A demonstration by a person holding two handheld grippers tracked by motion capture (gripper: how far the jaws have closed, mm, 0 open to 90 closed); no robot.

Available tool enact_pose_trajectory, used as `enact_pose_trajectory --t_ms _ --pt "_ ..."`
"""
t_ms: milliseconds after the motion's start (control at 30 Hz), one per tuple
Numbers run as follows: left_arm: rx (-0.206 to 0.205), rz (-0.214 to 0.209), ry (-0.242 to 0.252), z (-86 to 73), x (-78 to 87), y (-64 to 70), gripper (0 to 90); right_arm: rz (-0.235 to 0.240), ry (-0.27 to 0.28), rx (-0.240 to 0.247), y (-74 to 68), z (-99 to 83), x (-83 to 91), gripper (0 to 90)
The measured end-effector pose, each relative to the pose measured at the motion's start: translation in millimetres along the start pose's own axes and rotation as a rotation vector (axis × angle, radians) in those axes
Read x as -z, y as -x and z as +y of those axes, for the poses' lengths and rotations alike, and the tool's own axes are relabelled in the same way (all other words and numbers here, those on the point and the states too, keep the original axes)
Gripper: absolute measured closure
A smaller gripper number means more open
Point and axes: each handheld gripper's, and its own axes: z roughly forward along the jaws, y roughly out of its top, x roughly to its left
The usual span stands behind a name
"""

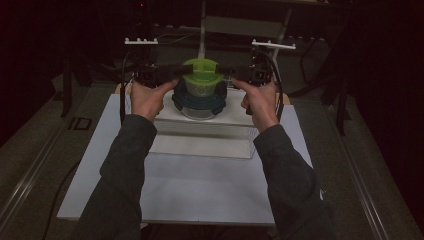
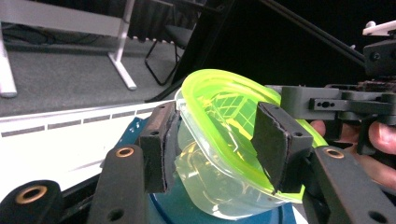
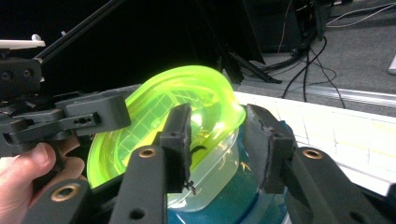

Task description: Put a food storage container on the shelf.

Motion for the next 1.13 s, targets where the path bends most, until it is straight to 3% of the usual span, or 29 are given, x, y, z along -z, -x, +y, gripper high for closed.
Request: enact_pose_trajectory --t_ms 33,100,267,567,633,767,1133 --pt "0.012 -0.03 -0.009 -0.5 -0.2 -0.2 51.9 0.002 0.0 -0.003 0.5 0.1 0.3 56.7" --pt "0.008 -0.012 0.01 -0.4 1.4 0.9 52.7 0.003 0.0 -0.004 0.9 0.1 0.3 55.7" --pt "0.027 0.0 0.026 1.2 3.1 -0.4 43.1 0.017 -0.005 0.015 -2.5 -1.1 -2.1 54.3" --pt "0.03 0.017 0.036 2.0 8.6 -4.1 41.6 0.024 -0.005 0.003 -2.0 -0.2 -5.7 53.1" --pt "0.029 0.009 0.05 3.0 12.0 -4.5 40.5 0.036 0.029 0.005 0.4 0.9 0.5 47.7" --pt "0.034 0.02 0.071 4.6 20.2 -7.5 39.7 0.032 0.08 0.001 3.5 5.0 14.2 46.2" --pt "0.047 0.061 0.102 6.7 40.8 -18.2 39.7 -0.017 0.101 -0.012 19.4 5.2 31.7 45.9"
